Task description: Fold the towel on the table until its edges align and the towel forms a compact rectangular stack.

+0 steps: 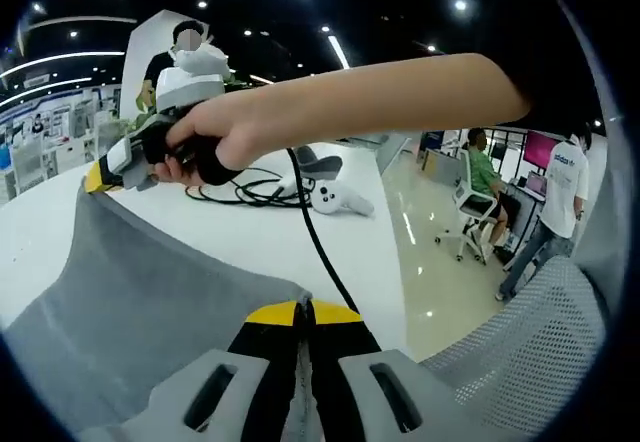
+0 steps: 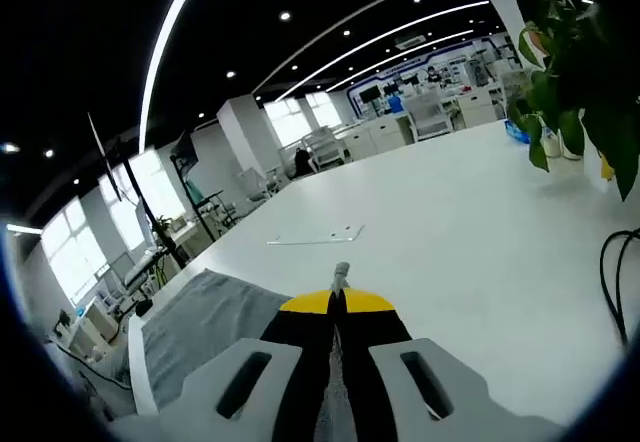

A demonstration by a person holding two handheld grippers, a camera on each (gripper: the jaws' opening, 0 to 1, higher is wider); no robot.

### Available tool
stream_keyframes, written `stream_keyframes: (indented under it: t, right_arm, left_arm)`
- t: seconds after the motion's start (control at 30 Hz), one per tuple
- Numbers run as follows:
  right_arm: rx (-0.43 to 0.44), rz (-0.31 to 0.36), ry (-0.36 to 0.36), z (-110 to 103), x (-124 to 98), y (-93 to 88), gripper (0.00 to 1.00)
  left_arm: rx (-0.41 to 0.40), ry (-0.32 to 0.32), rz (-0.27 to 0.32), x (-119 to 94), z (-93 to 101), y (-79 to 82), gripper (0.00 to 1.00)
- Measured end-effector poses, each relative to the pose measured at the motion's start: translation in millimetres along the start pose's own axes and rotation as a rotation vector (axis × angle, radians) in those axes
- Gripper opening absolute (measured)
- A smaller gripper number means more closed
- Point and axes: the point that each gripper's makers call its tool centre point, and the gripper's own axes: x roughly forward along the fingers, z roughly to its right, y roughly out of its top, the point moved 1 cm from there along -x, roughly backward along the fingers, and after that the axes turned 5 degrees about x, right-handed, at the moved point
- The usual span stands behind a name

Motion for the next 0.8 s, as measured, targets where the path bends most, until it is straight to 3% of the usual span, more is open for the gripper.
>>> stream_keyframes:
  t: [0.3,0.4,0.47,0.8]
  right_arm:
    - [-0.033,0.004,0.019,-19.9,4.9,13.0,0.0]
    - [-0.029,0.02,0.011,-25.2,6.6,21.1,0.0]
    - [-0.027,0.028,0.008,-28.0,7.5,25.7,0.0]
    - [-0.025,0.058,0.021,-54.0,12.8,50.8,0.0]
  left_arm:
    - [-0.015,0.043,0.035,-22.6,-4.5,9.2,0.02]
    - [-0.026,0.048,0.063,-30.8,-3.8,17.7,0.02]
    - [-0.079,0.056,0.085,-36.8,-4.3,22.7,0.02]
    - [-0.093,0.09,0.15,-69.4,-5.7,44.4,0.02]
